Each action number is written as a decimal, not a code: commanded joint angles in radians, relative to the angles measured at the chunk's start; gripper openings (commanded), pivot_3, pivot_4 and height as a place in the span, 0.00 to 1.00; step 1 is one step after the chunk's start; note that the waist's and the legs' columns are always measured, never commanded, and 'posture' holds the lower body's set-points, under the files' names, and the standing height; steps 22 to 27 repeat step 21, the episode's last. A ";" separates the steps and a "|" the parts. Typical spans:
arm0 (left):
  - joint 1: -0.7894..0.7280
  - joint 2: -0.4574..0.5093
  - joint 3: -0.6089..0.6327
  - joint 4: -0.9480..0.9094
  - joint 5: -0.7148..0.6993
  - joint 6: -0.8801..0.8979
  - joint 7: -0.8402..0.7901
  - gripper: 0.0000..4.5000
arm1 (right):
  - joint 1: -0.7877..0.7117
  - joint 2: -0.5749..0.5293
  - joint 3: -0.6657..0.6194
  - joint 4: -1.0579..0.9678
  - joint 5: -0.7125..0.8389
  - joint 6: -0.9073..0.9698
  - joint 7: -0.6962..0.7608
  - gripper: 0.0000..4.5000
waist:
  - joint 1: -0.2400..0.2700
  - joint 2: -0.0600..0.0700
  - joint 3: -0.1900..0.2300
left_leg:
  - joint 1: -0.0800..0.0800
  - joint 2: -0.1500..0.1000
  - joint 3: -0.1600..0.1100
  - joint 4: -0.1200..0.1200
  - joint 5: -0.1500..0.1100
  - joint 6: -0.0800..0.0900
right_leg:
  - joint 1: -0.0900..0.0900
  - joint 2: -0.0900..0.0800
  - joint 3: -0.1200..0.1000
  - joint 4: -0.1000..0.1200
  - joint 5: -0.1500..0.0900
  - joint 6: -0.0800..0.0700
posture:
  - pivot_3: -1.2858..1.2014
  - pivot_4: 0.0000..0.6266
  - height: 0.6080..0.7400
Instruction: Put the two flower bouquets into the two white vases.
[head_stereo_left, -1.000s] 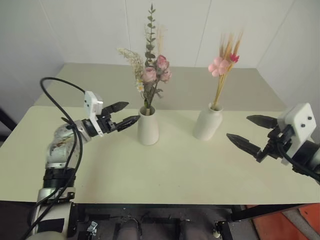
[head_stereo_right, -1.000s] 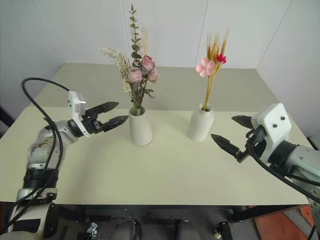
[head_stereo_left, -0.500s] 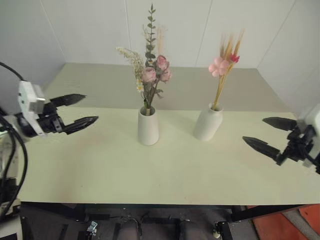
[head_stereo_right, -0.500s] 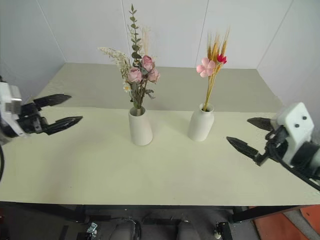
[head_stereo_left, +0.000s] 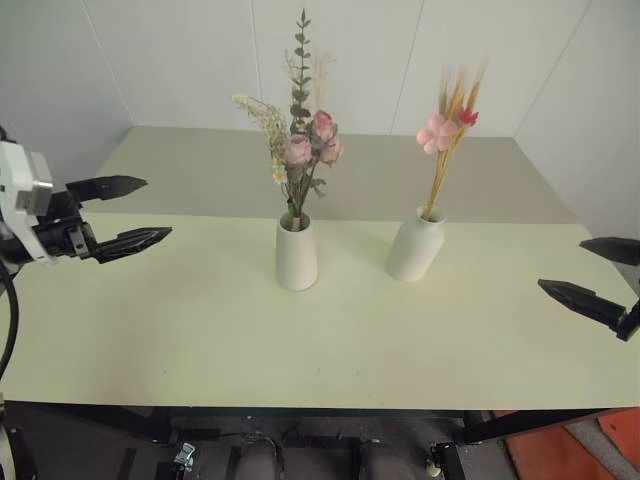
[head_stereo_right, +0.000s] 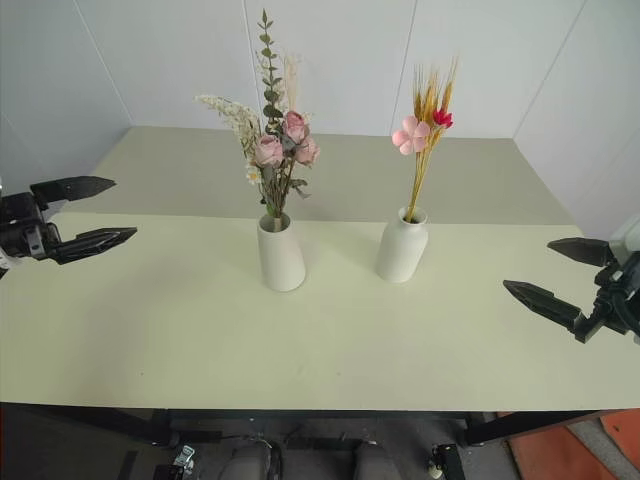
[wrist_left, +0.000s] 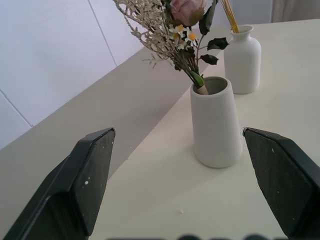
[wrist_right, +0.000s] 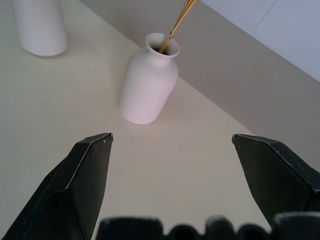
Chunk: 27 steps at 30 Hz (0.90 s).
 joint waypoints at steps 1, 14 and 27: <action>-0.046 0.004 -0.005 0.021 -0.007 -0.022 -0.008 0.99 | 0.021 0.016 -0.058 -0.050 -0.011 0.004 -0.018 1.00 | 0.000 0.000 0.000 | 0.000 0.000 0.000 0.000 0.000 0.000 | 0.000 0.000 0.000 0.000 0.000 0.000 | 0.52 0.24 1.00; -0.092 -0.003 -0.045 0.008 -0.025 0.054 -0.021 0.99 | 0.021 0.087 -0.002 -0.080 -0.017 -0.034 -0.076 1.00 | -0.001 0.000 0.000 | 0.000 0.000 0.000 0.000 0.000 0.000 | 0.000 0.000 0.000 0.000 0.003 0.005 | 0.52 0.24 1.00; -0.095 0.041 -0.042 0.017 -0.002 0.064 -0.021 0.99 | 0.023 0.121 0.052 -0.072 -0.001 -0.044 -0.073 1.00 | -0.001 0.000 0.000 | -0.001 0.000 0.000 0.000 0.000 0.000 | 0.000 0.000 0.000 0.000 0.003 0.006 | 0.52 0.24 1.00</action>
